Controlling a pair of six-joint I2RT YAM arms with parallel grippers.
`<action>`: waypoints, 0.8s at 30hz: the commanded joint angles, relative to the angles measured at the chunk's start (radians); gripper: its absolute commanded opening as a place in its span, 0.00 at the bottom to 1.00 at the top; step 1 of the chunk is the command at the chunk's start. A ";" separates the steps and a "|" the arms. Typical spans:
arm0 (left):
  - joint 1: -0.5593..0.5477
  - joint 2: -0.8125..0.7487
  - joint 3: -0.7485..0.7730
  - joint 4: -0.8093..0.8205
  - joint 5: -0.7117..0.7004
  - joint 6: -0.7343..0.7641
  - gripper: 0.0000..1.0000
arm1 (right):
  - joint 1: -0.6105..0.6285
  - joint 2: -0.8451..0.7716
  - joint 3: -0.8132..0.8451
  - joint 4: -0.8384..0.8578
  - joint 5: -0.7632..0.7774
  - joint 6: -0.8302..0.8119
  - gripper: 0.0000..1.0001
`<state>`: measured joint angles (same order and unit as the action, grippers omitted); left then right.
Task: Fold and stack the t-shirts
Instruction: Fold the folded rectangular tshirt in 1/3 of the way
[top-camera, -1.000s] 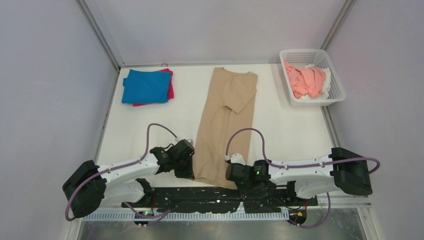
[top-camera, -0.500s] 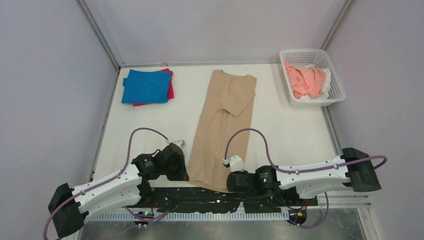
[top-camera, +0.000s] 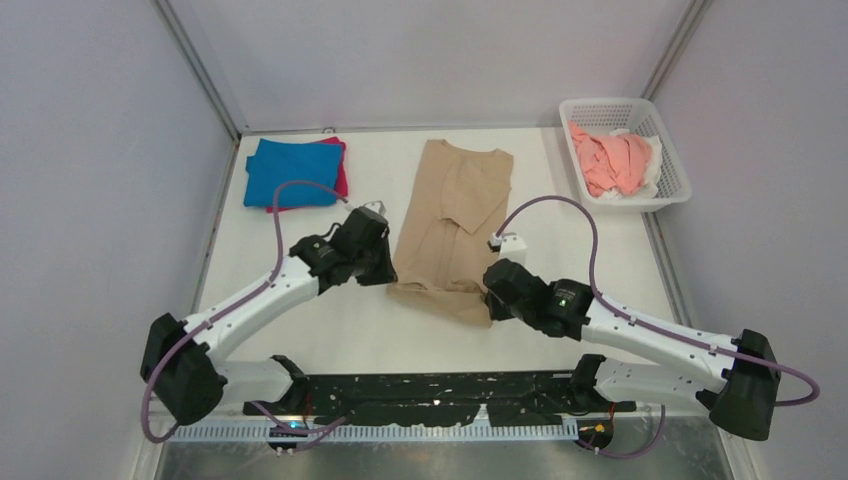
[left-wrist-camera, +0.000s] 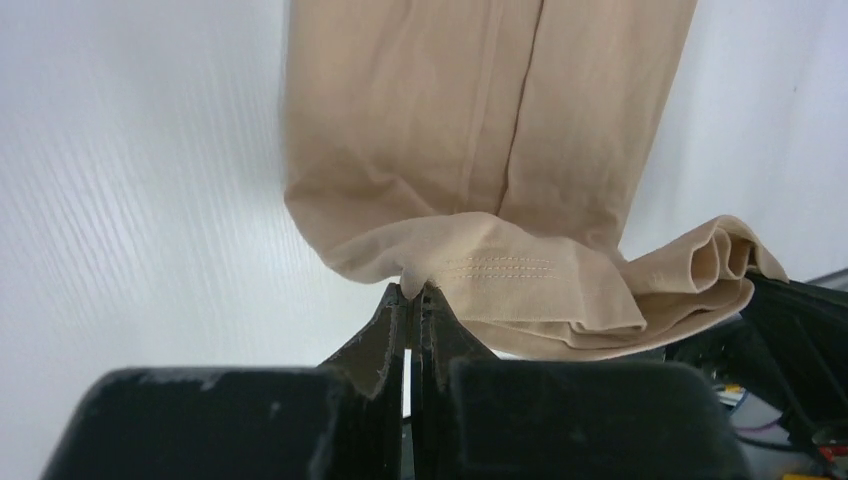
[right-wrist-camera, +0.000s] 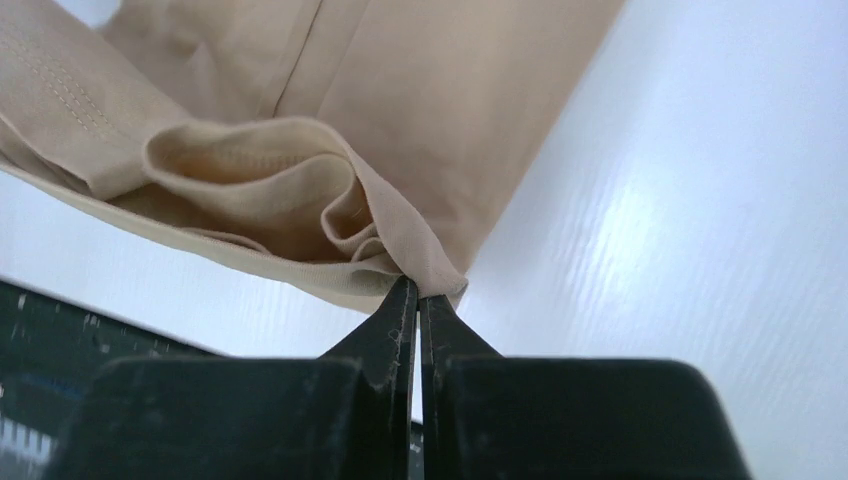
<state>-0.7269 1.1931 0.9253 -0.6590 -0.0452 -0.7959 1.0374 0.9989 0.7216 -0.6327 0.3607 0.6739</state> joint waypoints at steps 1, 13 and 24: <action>0.061 0.157 0.177 0.019 -0.029 0.079 0.00 | -0.119 0.040 0.070 0.117 0.095 -0.111 0.06; 0.183 0.543 0.542 0.007 0.121 0.185 0.00 | -0.437 0.271 0.148 0.356 -0.053 -0.246 0.06; 0.236 0.743 0.710 -0.016 0.158 0.217 0.00 | -0.561 0.475 0.227 0.478 -0.180 -0.272 0.06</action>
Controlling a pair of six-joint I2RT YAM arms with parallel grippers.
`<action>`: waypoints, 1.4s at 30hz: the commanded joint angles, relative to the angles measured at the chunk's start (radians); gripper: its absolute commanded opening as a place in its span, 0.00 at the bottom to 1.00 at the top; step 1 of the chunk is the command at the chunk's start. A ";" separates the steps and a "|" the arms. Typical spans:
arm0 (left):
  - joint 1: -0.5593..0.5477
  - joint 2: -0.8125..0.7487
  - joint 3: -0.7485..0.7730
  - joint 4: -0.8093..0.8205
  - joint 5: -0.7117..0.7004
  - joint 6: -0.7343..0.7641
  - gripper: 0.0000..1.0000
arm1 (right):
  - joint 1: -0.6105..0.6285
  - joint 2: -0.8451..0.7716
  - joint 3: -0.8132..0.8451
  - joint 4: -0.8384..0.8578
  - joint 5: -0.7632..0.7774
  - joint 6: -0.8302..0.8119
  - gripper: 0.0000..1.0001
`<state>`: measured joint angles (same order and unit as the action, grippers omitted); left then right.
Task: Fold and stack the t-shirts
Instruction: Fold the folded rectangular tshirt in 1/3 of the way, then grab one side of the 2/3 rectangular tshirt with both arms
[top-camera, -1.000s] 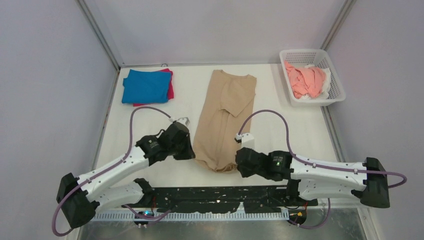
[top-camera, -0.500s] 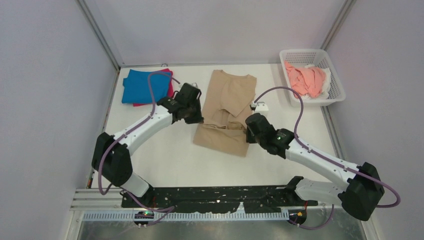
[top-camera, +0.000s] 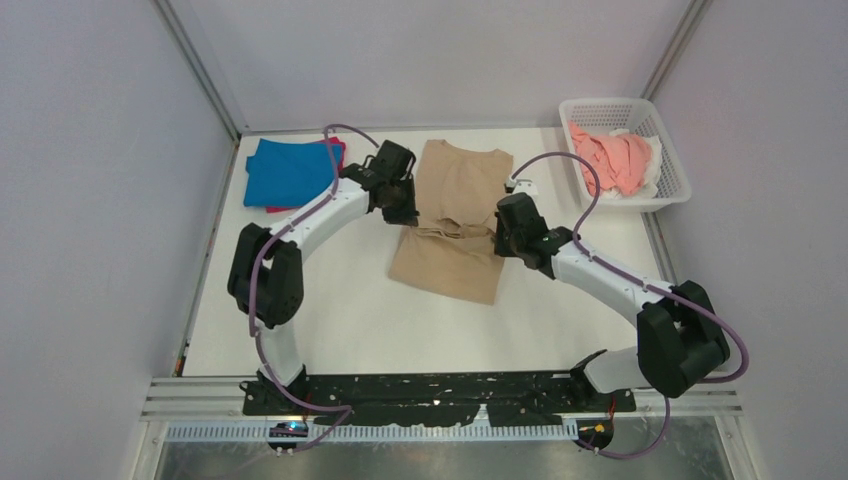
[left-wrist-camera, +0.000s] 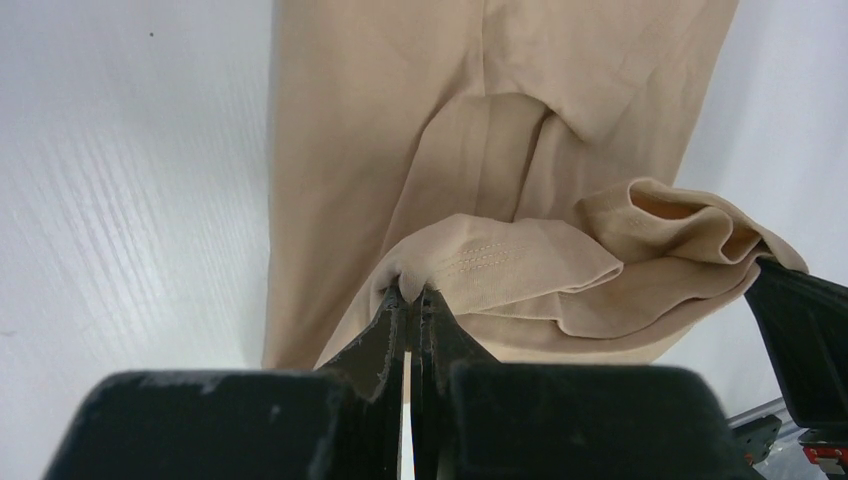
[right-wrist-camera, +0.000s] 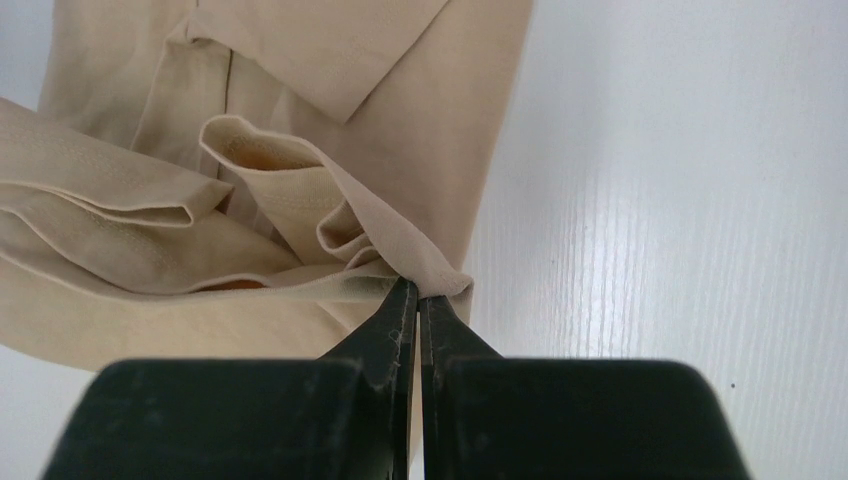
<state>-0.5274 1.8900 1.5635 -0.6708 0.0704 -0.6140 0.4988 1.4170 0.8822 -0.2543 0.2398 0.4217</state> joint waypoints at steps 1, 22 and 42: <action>0.040 0.063 0.084 -0.004 0.052 0.043 0.00 | -0.026 0.069 0.081 0.098 -0.061 -0.021 0.06; 0.069 0.026 0.160 -0.089 -0.034 0.099 1.00 | -0.082 0.138 0.144 0.036 0.125 0.088 0.79; 0.078 -0.073 -0.373 0.104 0.138 -0.004 0.75 | -0.081 -0.247 -0.372 0.110 -0.306 0.254 1.00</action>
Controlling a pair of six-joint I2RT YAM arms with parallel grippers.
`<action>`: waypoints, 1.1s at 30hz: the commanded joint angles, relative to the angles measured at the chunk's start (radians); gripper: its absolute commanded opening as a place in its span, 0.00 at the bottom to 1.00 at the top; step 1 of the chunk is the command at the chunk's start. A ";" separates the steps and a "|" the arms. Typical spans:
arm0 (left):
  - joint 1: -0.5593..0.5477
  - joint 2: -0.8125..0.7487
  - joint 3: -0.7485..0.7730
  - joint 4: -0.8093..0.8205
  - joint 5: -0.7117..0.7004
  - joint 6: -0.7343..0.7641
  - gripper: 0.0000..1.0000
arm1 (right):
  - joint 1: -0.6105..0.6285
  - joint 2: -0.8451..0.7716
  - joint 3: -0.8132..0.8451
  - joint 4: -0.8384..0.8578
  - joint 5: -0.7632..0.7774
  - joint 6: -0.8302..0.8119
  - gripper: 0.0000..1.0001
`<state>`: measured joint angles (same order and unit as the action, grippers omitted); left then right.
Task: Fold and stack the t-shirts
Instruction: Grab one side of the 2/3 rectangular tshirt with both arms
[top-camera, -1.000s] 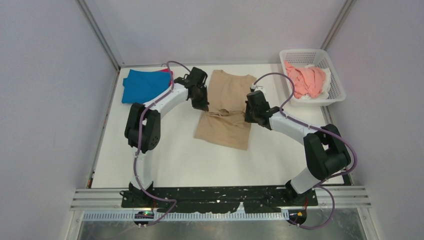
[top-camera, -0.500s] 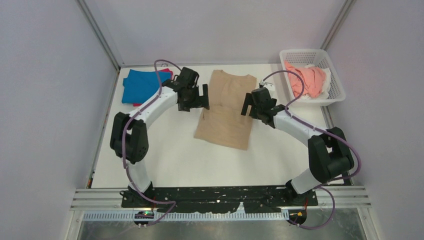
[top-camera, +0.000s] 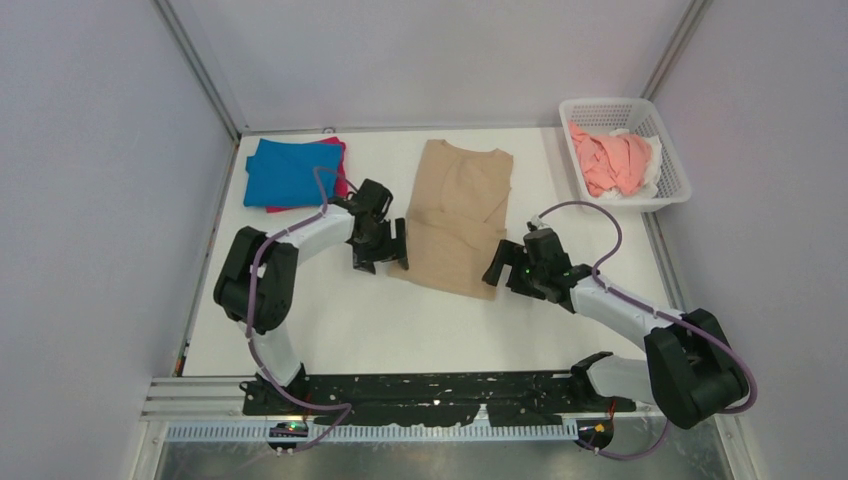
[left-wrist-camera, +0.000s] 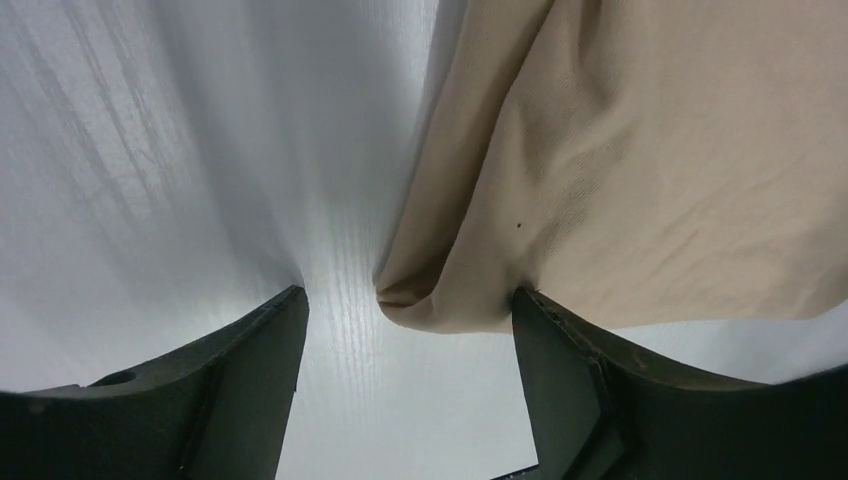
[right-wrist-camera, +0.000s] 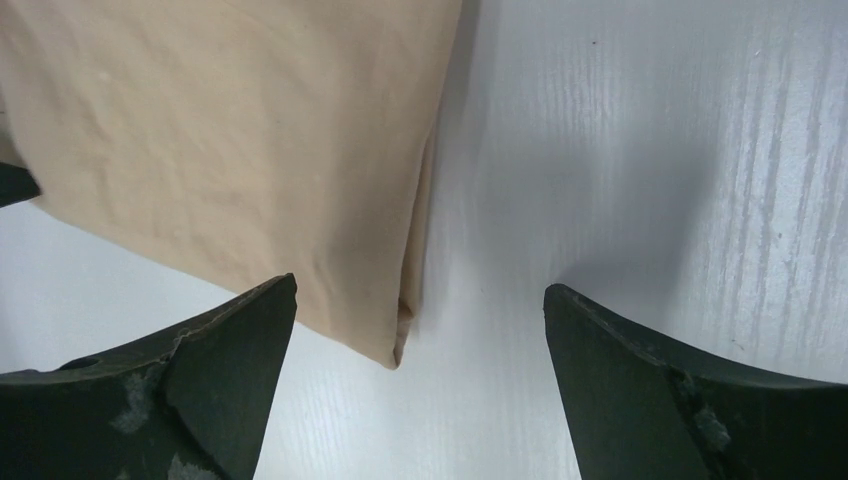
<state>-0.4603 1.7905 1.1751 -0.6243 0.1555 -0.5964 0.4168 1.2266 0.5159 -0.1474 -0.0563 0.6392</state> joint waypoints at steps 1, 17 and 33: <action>0.011 0.030 0.003 0.070 0.071 -0.025 0.72 | 0.001 -0.062 -0.004 -0.024 0.000 0.028 1.00; 0.011 0.060 -0.096 0.151 0.128 -0.046 0.00 | 0.004 0.031 -0.041 0.034 -0.088 0.113 0.90; 0.011 -0.001 -0.175 0.202 0.118 -0.062 0.00 | 0.030 0.124 -0.050 0.027 -0.120 0.128 0.45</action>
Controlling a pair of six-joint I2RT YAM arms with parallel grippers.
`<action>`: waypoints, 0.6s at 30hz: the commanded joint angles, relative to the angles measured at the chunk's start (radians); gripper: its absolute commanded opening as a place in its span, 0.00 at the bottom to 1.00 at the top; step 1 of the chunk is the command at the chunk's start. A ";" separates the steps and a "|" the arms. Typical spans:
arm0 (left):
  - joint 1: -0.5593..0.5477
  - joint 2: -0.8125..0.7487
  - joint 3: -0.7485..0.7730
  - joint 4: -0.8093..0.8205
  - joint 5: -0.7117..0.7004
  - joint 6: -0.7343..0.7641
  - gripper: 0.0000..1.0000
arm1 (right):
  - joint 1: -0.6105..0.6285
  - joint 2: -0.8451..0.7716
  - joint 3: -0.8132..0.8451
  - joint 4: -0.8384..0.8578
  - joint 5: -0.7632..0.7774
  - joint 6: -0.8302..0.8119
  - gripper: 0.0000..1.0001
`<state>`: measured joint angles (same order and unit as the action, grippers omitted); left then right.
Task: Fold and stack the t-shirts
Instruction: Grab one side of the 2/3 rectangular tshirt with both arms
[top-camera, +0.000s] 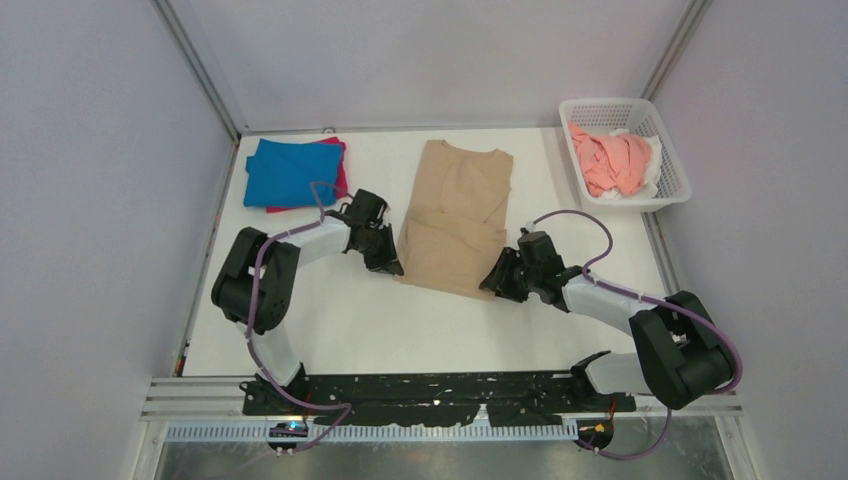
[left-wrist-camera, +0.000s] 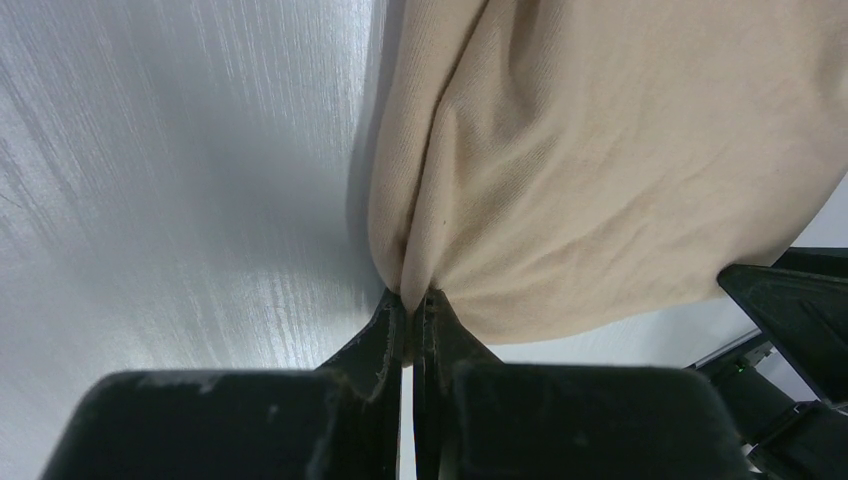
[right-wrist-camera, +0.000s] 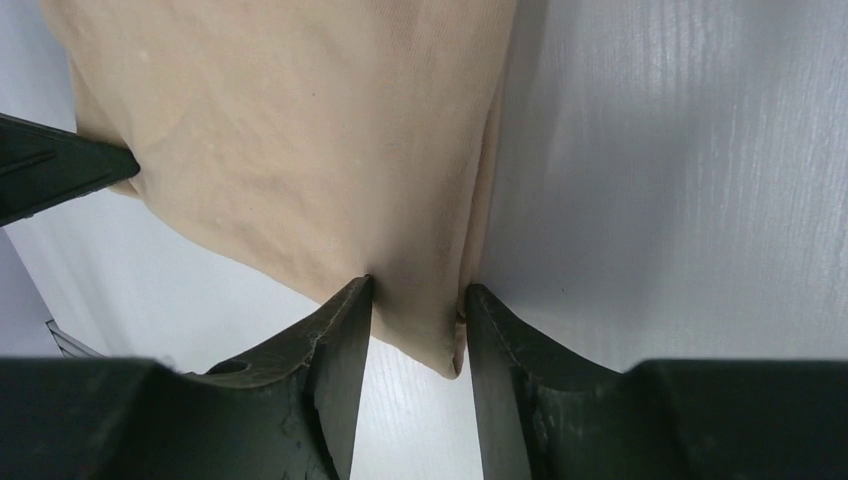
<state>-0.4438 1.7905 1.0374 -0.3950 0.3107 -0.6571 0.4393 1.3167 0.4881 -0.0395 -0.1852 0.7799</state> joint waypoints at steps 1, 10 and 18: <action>-0.006 -0.003 -0.037 -0.029 -0.039 -0.001 0.00 | 0.007 0.035 -0.019 -0.087 0.006 -0.014 0.42; -0.013 -0.090 -0.104 -0.022 -0.063 -0.017 0.00 | 0.010 -0.033 -0.031 -0.147 -0.055 -0.111 0.06; -0.066 -0.452 -0.330 -0.060 -0.100 -0.040 0.00 | 0.013 -0.248 0.055 -0.503 -0.308 -0.322 0.06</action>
<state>-0.4961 1.5070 0.7849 -0.3901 0.2668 -0.6830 0.4507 1.1786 0.4782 -0.2646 -0.3588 0.6174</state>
